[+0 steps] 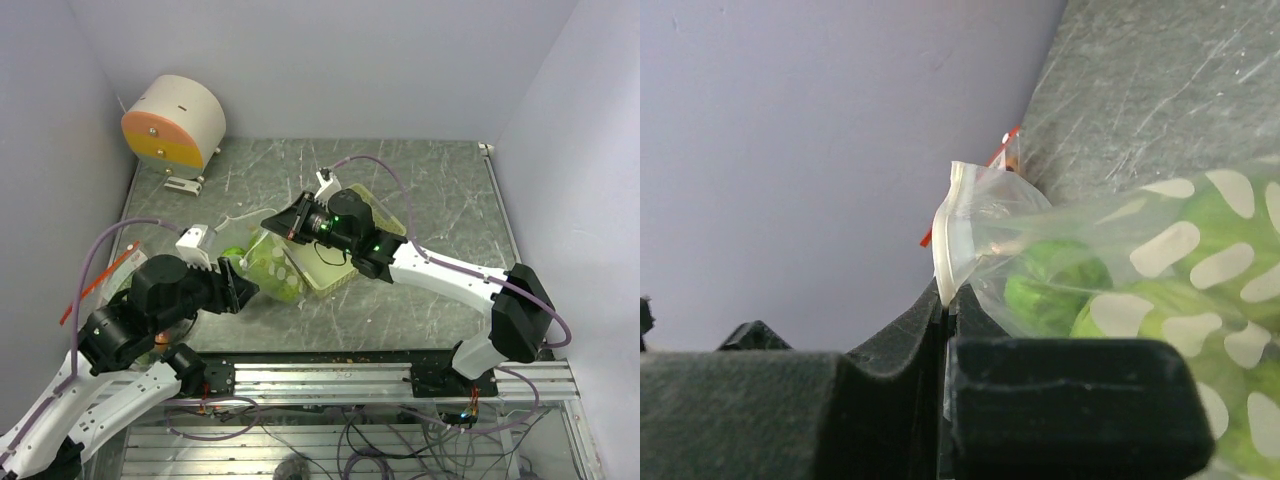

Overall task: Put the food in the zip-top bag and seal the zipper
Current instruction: Adjust the zipper food storage bag at the center of the board.

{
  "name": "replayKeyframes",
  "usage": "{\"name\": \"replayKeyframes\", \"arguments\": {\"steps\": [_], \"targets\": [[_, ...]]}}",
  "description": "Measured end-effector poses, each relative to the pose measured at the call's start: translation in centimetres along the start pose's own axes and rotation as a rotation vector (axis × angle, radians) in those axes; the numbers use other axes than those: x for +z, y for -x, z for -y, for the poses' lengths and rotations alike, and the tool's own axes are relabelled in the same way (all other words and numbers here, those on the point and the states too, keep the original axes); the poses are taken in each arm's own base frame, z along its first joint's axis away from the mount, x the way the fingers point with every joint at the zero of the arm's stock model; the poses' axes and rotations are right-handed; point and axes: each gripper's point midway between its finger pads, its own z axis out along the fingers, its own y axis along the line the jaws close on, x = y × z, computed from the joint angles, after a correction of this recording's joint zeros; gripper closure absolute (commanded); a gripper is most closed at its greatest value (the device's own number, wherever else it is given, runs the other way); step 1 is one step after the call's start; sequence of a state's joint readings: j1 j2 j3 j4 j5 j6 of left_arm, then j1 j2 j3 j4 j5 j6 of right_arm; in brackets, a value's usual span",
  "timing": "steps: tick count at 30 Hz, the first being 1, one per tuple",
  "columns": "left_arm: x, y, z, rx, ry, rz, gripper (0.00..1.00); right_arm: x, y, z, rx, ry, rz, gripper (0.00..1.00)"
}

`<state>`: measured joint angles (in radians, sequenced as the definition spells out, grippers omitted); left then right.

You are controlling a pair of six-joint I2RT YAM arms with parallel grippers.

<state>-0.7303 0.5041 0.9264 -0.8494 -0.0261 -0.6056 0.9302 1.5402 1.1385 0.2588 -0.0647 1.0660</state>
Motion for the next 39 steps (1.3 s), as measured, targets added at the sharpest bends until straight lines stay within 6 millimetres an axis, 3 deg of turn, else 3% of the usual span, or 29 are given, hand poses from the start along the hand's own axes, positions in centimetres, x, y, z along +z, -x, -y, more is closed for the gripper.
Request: {"name": "replayKeyframes", "arguments": {"steps": [5,11,19,26,29,31,34,39], "targets": [[0.6,-0.7,-0.5,-0.054,0.023,-0.007,0.29,0.0,0.0,0.0,-0.002,0.001,0.001,1.0],[0.9,0.9,-1.5,-0.09,0.075,0.095,0.38,0.0,0.0,-0.1,-0.004,0.004,-0.002,1.0],[4.0,0.7,-3.3,-0.085,0.168,0.112,0.43,-0.1,-0.2,-0.3,-0.005,0.015,-0.014,1.0],[4.9,1.9,-4.0,-0.073,0.211,0.171,0.42,-0.3,-0.1,-0.5,-0.01,0.021,-0.013,1.0],[5.4,2.2,-4.2,-0.059,0.228,0.178,0.51,-0.4,0.0,-0.7,-0.011,0.027,-0.012,1.0],[5.7,2.3,-4.4,-0.047,0.239,0.178,0.62,-0.5,0.0,-0.7,-0.011,0.028,-0.011,1.0],[6.0,2.5,-4.5,-0.03,0.247,0.181,0.9,-0.6,-0.1,-0.6,-0.01,0.027,-0.013,1.0],[6.2,2.7,-4.7,0.005,0.257,0.184,0.93,-0.8,-0.2,-0.4,-0.01,0.023,-0.017,1.0]]}}
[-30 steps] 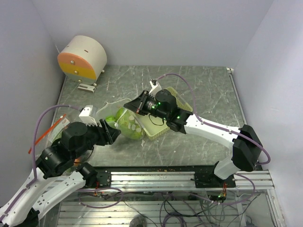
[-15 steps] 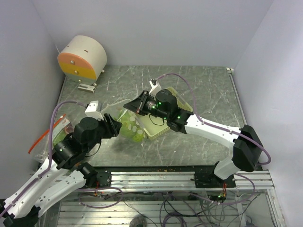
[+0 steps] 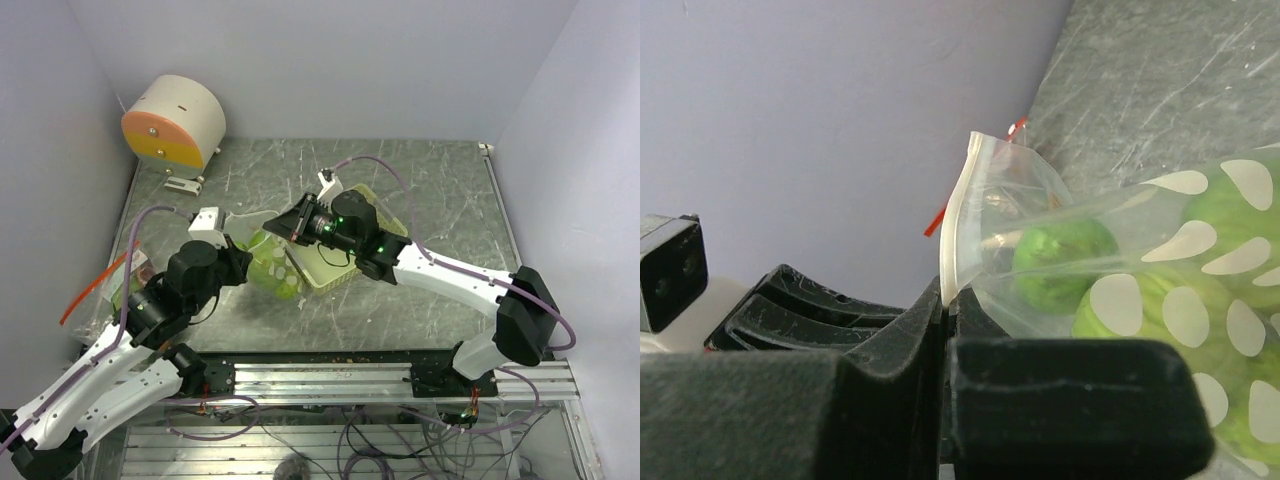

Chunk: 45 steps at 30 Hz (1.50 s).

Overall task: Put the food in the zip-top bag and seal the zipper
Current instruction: Adjust the zipper food storage bag at the center of the board.

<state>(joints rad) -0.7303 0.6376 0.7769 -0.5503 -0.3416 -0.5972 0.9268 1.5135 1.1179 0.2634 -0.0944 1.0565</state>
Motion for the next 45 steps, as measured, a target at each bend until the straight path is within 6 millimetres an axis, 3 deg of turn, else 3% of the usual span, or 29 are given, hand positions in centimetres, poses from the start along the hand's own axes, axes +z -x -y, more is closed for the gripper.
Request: {"name": "replayKeyframes", "arguments": {"steps": [3,6,11,16,19,23,29,33,37,45], "targets": [[-0.4,0.4,0.0,0.032,-0.001,0.002,0.93,-0.3,-0.1,0.0,-0.004,-0.002,-0.002,1.0],[-1.8,2.3,0.7,0.07,-0.028,0.016,0.93,-1.1,-0.1,0.3,-0.023,-0.012,-0.001,0.98],[-5.1,5.4,3.0,0.141,-0.148,0.046,0.93,-3.2,0.6,-1.2,-0.111,0.01,0.01,0.62],[-7.5,4.5,3.3,0.244,-0.232,-0.016,0.93,-5.8,2.9,-3.4,-0.331,0.071,0.064,0.23],[-8.1,3.1,3.4,0.299,-0.273,-0.085,0.93,-7.7,3.2,-5.6,-0.502,0.165,0.068,0.22],[-9.2,1.9,4.9,0.356,-0.386,-0.165,0.93,-9.2,1.6,-8.2,-0.792,0.35,-0.025,0.24],[-11.8,1.3,7.3,0.438,-0.577,-0.238,0.93,-9.6,-2.7,-8.5,-1.084,0.622,-0.236,0.25],[-13.7,2.0,8.4,0.478,-0.667,-0.235,0.93,-10.1,-5.2,-8.4,-1.151,0.797,-0.346,0.25],[-14.8,2.6,9.0,0.505,-0.717,-0.217,0.93,-10.3,-6.1,-9.0,-1.178,0.912,-0.398,0.24],[-14.4,2.0,8.8,0.515,-0.709,-0.256,0.93,-10.5,-7.8,-10.0,-1.141,1.049,-0.482,0.19]]}}
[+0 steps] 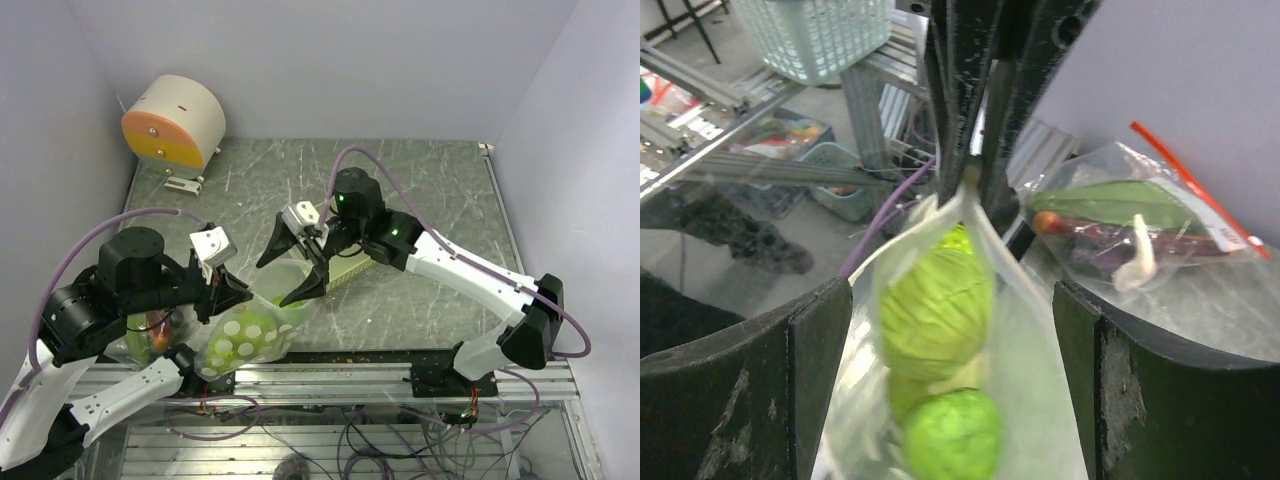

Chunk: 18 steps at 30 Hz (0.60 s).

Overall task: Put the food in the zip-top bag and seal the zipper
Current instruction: Adjust the zipper food storage bag at the center of the board.

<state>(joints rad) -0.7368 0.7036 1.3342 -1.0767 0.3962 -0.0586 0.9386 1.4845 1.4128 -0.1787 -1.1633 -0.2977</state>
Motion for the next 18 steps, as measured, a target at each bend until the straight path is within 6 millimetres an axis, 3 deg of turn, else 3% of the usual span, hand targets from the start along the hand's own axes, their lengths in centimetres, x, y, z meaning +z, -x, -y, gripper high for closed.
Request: {"name": "replayKeyframes", "arguments": {"steps": [8,16,18], "targets": [[0.5,-0.4,-0.9,-0.013,0.037,-0.034,0.93,2.3,-0.3,-1.3,0.107,0.003,-0.001,0.19],[0.7,-0.5,-0.9,-0.013,0.036,-0.043,0.93,3.9,-2.7,1.6,0.18,-0.122,-0.054,0.19],[0.6,-0.5,-0.8,-0.009,0.031,-0.042,0.93,4.1,-3.6,2.1,0.19,-0.132,-0.068,0.26]]}}
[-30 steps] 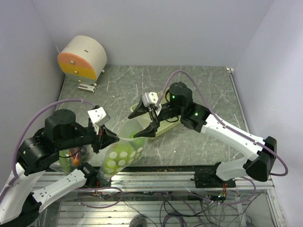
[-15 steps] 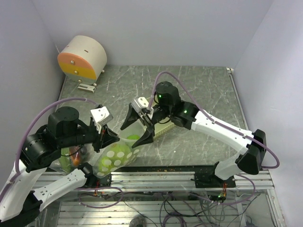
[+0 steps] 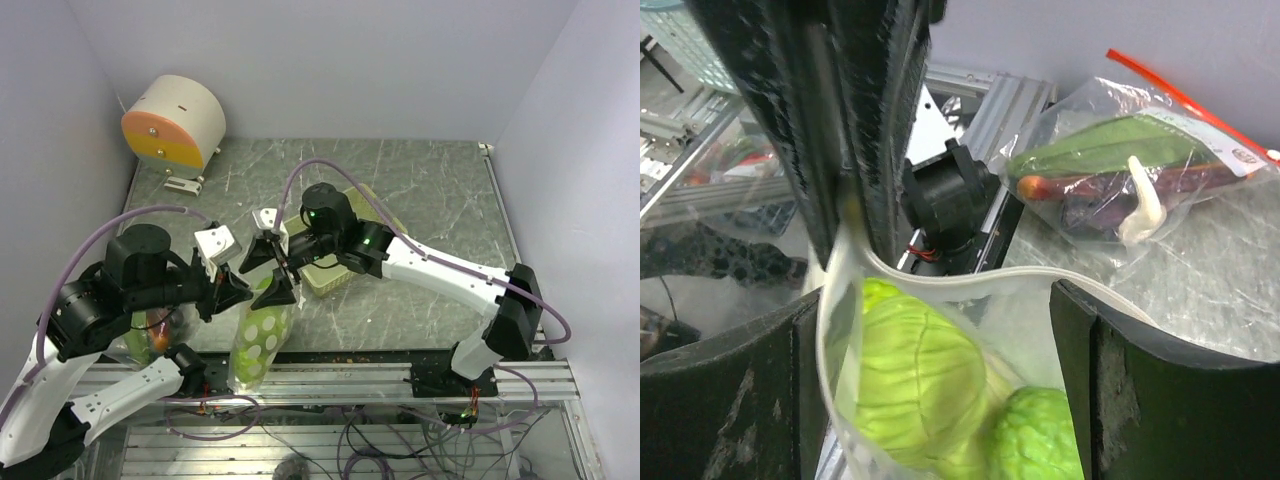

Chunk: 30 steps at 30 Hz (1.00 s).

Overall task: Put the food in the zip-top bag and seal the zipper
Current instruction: Adjust the zipper food storage bag at the center of the board.

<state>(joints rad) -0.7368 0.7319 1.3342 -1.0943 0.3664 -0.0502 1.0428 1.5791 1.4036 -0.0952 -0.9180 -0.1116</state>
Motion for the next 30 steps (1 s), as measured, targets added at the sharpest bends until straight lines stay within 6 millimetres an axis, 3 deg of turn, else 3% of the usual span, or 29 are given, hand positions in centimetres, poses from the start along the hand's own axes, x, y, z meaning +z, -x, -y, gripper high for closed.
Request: {"name": "replayKeyframes", "arguments": {"steps": [4,7,8,12,18,22,25,30], "targets": [[-0.4,-0.1,0.3,0.015,-0.011,0.006,0.93,0.4,-1.0,0.1,-0.011,0.028,-0.022,0.54],[-0.6,-0.2,0.3,0.024,-0.011,0.01,0.93,0.4,-1.3,-0.9,-0.027,0.087,-0.034,0.92],[-0.6,-0.2,0.3,0.026,-0.01,0.01,0.93,0.4,-1.3,-1.1,-0.036,0.101,-0.035,1.0],[-0.6,-0.3,-0.2,0.029,0.018,0.003,0.93,0.3,-1.8,-1.8,-0.014,0.116,-0.04,1.0],[-0.2,0.1,-1.8,0.027,0.096,0.007,0.91,-1.0,-1.3,-1.2,0.031,-0.045,-0.027,1.0],[-0.4,1.2,-2.8,0.038,0.158,0.054,0.44,-2.0,-0.2,0.1,0.062,-0.183,-0.002,1.0],[-1.5,1.8,-3.1,0.051,0.2,0.1,0.02,-3.4,0.0,0.7,0.104,-0.271,0.017,1.0],[-4.5,3.5,-2.3,0.083,0.219,0.265,0.0,-4.8,0.5,1.1,0.16,-0.362,0.06,1.0]]}}
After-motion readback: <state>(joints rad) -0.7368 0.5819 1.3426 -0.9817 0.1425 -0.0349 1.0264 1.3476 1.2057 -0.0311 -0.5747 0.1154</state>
